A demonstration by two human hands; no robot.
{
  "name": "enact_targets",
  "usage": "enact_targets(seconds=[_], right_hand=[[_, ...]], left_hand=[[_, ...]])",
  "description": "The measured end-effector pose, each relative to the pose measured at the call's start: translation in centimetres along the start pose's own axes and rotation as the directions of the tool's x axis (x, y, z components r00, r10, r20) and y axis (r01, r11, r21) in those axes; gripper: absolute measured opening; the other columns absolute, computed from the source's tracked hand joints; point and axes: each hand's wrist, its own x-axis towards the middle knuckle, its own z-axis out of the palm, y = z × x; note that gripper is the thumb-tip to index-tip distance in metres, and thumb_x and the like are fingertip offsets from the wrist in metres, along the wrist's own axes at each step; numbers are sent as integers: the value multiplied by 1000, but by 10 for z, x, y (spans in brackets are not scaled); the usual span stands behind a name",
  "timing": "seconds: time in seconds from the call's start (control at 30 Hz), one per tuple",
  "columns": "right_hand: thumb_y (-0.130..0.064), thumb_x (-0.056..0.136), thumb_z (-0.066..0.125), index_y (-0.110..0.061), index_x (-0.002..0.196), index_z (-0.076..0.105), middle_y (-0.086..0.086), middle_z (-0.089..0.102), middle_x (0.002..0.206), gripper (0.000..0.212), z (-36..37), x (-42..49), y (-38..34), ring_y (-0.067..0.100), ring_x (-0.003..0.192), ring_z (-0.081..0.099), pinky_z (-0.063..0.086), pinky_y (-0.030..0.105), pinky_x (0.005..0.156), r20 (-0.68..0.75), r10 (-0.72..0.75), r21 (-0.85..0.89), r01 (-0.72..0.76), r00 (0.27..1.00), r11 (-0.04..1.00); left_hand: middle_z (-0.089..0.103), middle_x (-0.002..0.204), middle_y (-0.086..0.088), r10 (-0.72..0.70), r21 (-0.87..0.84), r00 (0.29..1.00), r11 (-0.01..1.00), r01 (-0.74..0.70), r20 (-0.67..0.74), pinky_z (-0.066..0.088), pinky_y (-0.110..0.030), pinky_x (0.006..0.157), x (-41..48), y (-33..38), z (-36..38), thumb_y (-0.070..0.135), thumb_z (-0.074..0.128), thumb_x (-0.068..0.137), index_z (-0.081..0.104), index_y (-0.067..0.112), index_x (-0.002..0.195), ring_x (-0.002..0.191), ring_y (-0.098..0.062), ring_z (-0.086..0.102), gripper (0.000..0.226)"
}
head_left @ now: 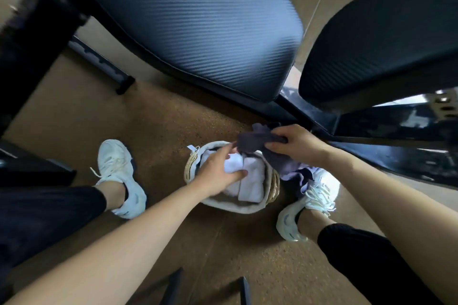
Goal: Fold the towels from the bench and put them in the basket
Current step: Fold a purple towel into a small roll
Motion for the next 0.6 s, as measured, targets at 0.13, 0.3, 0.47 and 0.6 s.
enact_targets(seconds=[0.13,0.3,0.47,0.6], right_hand=[[-21,90,74,-20,71,58,-6,54,63,25,-7,-32,-67,4,61,47,39,30,63,-174,-75,71,89,982,993],[-24,85,79,-15,85,67,4,67,76,15,6,-78,-141,17,71,61,51,42,71,-211,-154,79,174,965,982],[-45,77,77,-16,94,69,8,70,86,35,35,-123,-195,25,83,68,56,54,78,-141,-185,52,194,973,980],[-44,87,74,-19,109,73,1,77,96,33,53,-151,-231,18,92,73,60,44,87,-43,-192,206,196,981,959]], left_hand=[[71,123,-1,-41,-495,997,869,5,-62,50,-42,104,-50,38,-48,51,79,80,65,23,127,117,-19,65,56],[75,116,-10,-96,-751,982,658,-61,-165,51,-53,105,-117,71,-94,57,79,76,71,21,117,113,-31,69,55],[77,99,-11,-78,-825,971,545,-148,-226,57,-41,93,-180,79,-124,15,62,99,69,11,108,97,-26,73,12],[75,100,-9,-13,-803,968,561,-202,-252,60,-36,80,-225,75,-144,15,53,104,63,15,108,91,-22,73,11]])
